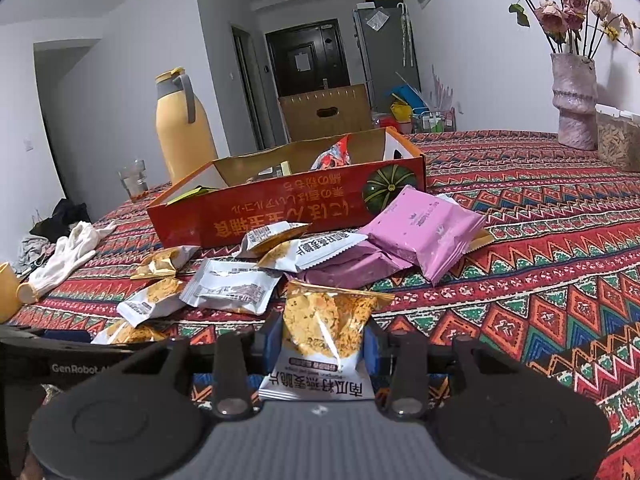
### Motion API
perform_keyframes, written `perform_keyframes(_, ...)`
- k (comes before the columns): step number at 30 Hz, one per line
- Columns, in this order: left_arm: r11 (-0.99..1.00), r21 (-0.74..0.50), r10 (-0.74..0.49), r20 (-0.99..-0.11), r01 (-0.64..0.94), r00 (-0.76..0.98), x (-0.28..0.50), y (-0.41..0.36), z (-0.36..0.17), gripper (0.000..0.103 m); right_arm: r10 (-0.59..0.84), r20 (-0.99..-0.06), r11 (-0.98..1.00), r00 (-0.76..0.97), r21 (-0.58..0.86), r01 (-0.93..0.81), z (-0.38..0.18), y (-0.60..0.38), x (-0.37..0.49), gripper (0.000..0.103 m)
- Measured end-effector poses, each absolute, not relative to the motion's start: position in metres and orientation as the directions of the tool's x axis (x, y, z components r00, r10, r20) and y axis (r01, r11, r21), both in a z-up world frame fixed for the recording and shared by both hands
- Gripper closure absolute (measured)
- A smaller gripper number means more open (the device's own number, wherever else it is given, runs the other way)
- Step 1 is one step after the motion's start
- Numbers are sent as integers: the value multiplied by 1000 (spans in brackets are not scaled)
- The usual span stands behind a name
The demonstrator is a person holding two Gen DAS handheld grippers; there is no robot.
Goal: Organize snacks
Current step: 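Grasp another white oat cracker packet with the left gripper while the right gripper holds its packet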
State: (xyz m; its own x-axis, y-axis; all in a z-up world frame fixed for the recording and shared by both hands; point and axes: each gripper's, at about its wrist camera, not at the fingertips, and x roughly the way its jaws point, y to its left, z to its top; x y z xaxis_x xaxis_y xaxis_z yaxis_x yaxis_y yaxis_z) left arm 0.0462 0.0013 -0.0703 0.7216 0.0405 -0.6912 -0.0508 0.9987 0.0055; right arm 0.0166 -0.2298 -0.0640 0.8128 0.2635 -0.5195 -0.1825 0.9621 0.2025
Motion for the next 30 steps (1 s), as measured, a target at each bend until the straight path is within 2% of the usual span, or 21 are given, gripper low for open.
perform_keyframes(25,998,10,48,-687,-56,725,47,0,-71,1,266,-524,962,809,205,-183,-66,-228,17,63)
perform_keyframes(27,999,6,40,-683,-49,729,46,0,-70,4,266,-524,961,809,205,-184,-66,-228,17,63)
perform_keyframes(30,1000,0,18,-670,-24,742,41,-2,-67,23,266,-523,961,810,205,-184,-66,-228,17,63)
